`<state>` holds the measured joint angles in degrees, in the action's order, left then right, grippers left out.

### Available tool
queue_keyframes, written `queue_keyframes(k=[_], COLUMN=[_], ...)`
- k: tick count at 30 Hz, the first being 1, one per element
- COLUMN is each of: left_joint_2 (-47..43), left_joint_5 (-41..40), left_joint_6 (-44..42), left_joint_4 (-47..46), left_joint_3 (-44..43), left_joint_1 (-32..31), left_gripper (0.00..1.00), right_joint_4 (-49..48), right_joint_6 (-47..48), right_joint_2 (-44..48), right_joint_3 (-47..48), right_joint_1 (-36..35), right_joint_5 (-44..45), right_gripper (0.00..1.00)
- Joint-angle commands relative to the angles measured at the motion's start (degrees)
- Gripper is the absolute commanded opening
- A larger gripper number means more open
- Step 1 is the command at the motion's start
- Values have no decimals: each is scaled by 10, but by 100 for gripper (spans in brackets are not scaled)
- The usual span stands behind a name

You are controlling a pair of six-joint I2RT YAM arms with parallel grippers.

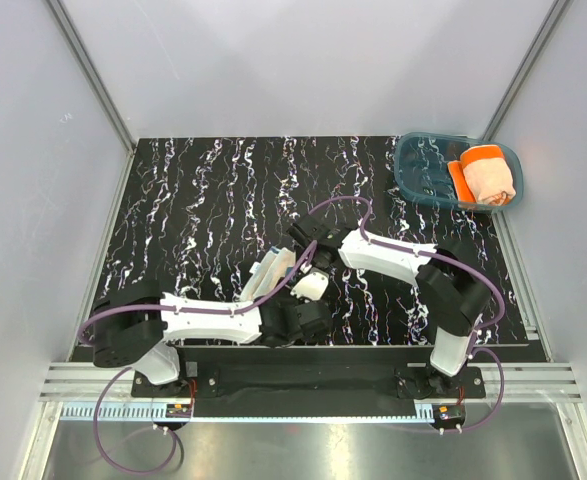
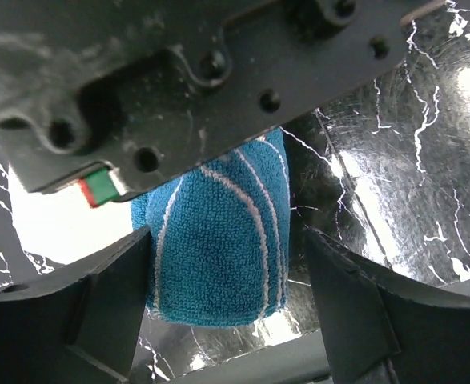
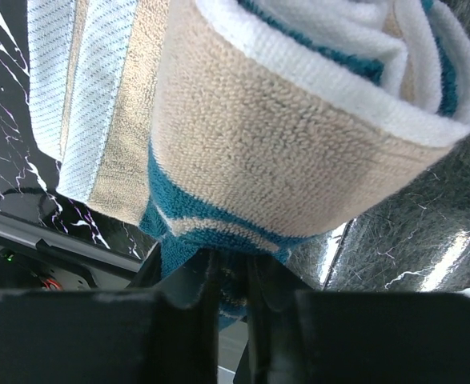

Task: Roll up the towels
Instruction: Roll the towel

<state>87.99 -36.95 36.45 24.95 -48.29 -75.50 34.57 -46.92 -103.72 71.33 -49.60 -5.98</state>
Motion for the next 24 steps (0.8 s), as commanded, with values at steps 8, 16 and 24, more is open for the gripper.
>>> queue_keyframes(k=[8, 16, 24], left_joint_2=[22, 8, -59], left_joint_5=[35, 48, 146], left_joint_6=[1, -2, -26], left_joint_4=[-75, -95, -169], left_joint_3=[57, 79, 131], left_joint_1=[1, 10, 72], left_gripper=[69, 67, 62], right_joint_4=[52, 96, 96], right_joint_6=[22, 48, 74], right_joint_2=[0, 65, 199], right_joint_3=[14, 15, -20], right_joint_1=[-15, 50, 141], right_joint_5=[2, 46, 53], right_gripper=[50, 70, 82])
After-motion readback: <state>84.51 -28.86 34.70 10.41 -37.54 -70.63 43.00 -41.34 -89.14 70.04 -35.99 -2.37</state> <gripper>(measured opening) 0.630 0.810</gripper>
